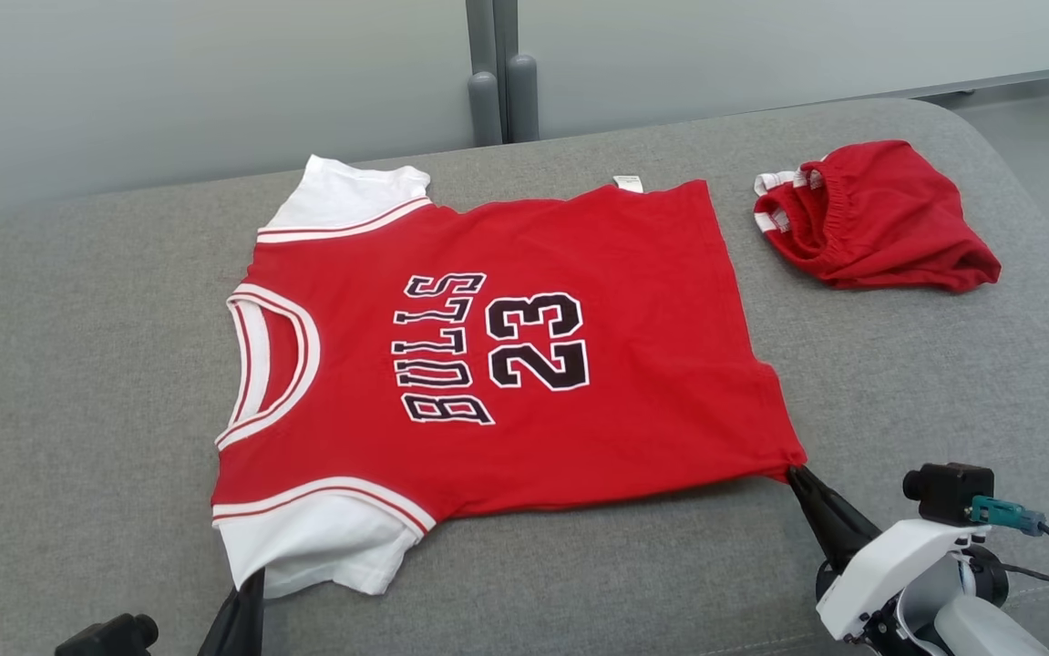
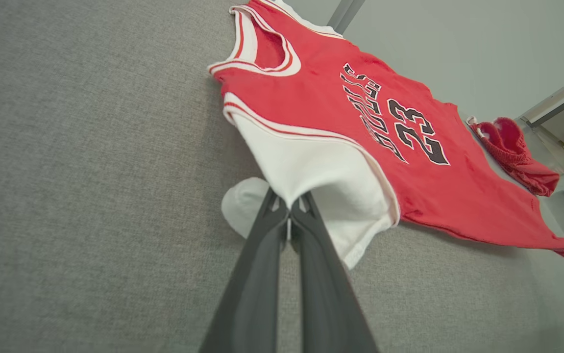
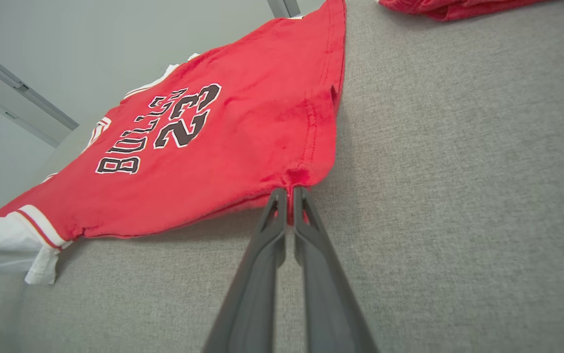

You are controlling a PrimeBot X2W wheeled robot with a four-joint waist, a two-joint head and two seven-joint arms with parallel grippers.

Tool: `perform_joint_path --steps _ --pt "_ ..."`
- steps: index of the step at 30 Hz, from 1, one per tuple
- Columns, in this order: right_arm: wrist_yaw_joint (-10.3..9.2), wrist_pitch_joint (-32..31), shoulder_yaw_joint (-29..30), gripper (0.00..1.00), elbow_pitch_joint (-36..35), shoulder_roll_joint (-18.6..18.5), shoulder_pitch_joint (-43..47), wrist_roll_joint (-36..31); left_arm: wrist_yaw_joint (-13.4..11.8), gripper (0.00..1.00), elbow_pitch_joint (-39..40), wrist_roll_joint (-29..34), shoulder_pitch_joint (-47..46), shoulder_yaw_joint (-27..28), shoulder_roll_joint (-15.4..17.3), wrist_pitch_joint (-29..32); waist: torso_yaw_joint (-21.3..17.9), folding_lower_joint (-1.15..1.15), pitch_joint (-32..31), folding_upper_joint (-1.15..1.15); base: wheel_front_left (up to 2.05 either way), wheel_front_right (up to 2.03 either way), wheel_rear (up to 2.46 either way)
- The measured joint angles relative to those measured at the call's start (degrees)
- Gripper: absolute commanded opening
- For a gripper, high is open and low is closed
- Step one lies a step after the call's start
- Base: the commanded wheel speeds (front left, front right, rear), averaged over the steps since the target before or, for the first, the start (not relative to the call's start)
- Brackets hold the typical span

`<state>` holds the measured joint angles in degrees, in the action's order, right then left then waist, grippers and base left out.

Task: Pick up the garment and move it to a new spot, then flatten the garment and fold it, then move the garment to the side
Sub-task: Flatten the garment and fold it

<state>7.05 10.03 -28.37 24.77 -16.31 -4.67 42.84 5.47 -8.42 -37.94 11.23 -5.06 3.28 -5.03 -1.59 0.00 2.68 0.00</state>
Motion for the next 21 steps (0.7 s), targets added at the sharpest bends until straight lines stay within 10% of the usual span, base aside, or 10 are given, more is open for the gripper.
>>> perform_joint_path --steps 21 --pt "0.01 -0.47 0.00 0.00 1.88 -0.58 0.55 -0.01 -1.34 0.00 6.94 -1.30 4.02 -0.01 0.13 2.65 -0.68 0.00 -1.19 0.00 0.00 0.00 0.00"
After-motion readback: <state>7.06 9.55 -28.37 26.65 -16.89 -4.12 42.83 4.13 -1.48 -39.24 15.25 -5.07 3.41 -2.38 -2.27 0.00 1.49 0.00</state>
